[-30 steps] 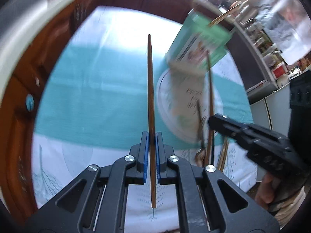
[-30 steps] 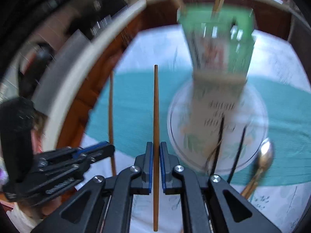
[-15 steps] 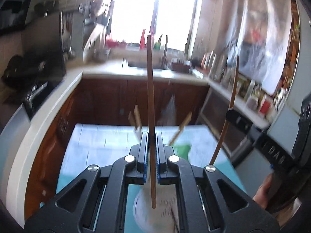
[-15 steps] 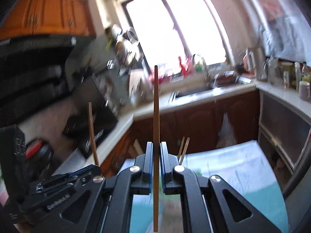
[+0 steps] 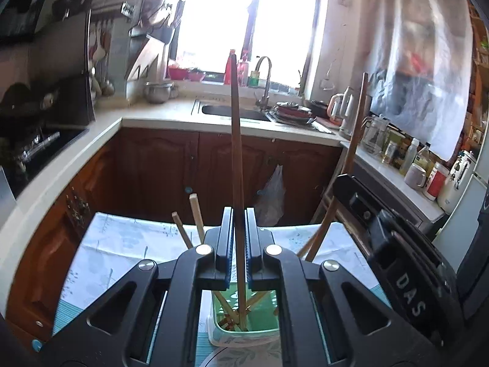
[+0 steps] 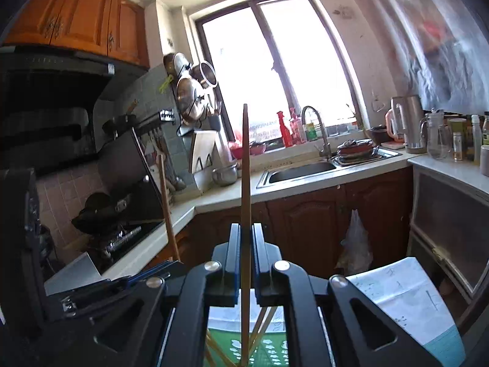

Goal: Organize utensils
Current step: 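Lift both held bamboo chopsticks upright over the green holder, then drop the chopsticks into the green holder and open both tools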

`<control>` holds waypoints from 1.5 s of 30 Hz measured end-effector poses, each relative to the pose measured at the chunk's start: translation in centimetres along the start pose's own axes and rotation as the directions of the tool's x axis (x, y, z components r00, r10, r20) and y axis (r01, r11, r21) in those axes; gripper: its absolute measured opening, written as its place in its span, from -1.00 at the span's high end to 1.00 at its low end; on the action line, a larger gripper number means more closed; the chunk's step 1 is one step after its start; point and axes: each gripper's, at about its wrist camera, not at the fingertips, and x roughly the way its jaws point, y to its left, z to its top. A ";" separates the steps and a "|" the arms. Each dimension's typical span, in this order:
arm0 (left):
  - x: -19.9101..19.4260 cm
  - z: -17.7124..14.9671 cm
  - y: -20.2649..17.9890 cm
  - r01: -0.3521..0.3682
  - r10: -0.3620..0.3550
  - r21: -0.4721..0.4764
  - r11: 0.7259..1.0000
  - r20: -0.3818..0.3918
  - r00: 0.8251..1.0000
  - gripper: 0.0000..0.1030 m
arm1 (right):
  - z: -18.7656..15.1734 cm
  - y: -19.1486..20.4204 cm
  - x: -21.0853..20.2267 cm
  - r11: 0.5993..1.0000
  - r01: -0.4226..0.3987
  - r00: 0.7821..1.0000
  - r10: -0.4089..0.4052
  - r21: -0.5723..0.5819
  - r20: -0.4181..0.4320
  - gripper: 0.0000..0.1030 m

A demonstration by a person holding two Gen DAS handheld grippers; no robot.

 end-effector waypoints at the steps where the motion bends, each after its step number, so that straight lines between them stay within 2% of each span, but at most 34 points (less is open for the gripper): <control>1: 0.6 -0.4 0.2 0.003 -0.003 -0.005 1.000 -0.001 1.000 0.92 | -0.4 -0.2 0.3 1.000 -0.009 1.000 0.009 0.005 -0.005 0.89; 4: 1.8 -1.6 1.0 0.015 -0.015 -0.008 1.000 0.007 1.000 0.92 | -1.4 -0.4 1.1 0.999 -0.031 0.999 0.031 0.012 -0.017 0.88; 9: 1.8 -4.2 1.8 0.029 -0.029 -0.010 1.000 0.021 0.999 0.92 | -2.7 -0.6 1.7 0.997 -0.082 0.996 0.082 0.006 -0.042 0.88; 12: 1.6 -5.6 2.2 0.033 -0.033 -0.008 0.999 -0.001 0.999 0.91 | -4.0 -0.2 1.8 0.992 -0.117 0.991 0.113 -0.056 -0.072 0.87; 16: 1.7 -7.4 2.6 0.044 -0.044 -0.004 0.999 -0.092 0.995 0.79 | -6.0 0.3 1.5 0.983 -0.126 0.985 0.107 -0.136 -0.138 0.86; 17: 1.6 -7.9 2.6 0.050 -0.051 -0.007 0.999 -0.119 0.992 0.72 | -6.3 0.3 1.4 0.981 -0.137 0.979 0.114 -0.135 -0.167 0.86; 19: 1.4 -8.7 2.8 -0.003 0.002 -0.007 1.000 -0.161 0.987 0.39 | -6.7 0.0 1.3 0.982 -0.144 0.970 0.116 -0.120 -0.215 0.86; 21: 0.9 -9.6 3.3 -0.037 0.031 -0.027 0.999 -0.180 0.983 -0.10 | -7.0 -0.5 0.8 0.985 -0.142 0.963 0.114 -0.098 -0.245 0.85; 23: 0.1 -10.5 4.3 -0.006 -0.010 -0.085 0.996 -0.192 0.981 -0.26 | -7.1 -0.9 0.4 0.988 -0.141 0.955 0.117 -0.070 -0.271 0.74; 24: -0.2 -10.7 4.6 0.002 -0.023 -0.103 0.995 -0.195 0.981 -0.28 | -7.2 -1.1 0.0 0.989 -0.135 0.952 0.114 -0.055 -0.285 0.61; 26: -1.0 -11.5 4.9 -0.001 -0.024 -0.117 0.993 -0.212 0.977 -0.28 | -7.3 -1.3 -1.0 0.992 -0.125 0.947 0.113 -0.021 -0.302 0.52; 34: -6.0 -14.8 3.6 0.004 -0.026 -0.084 0.996 -0.270 0.963 -0.32 | -7.7 -1.0 -5.0 0.993 -0.104 0.918 0.115 0.048 -0.380 0.44; 39: -10.2 -16.7 2.3 0.017 -0.040 -0.084 0.996 -0.285 0.958 -0.34 | -8.2 -0.8 -8.1 0.997 -0.063 0.897 0.076 0.046 -0.435 0.38; 45: -14.8 -18.3 1.6 0.015 -0.048 -0.124 0.992 -0.273 0.961 -0.34 | -8.1 -2.1 -13.0 0.999 0.001 0.898 0.023 0.053 -0.439 0.22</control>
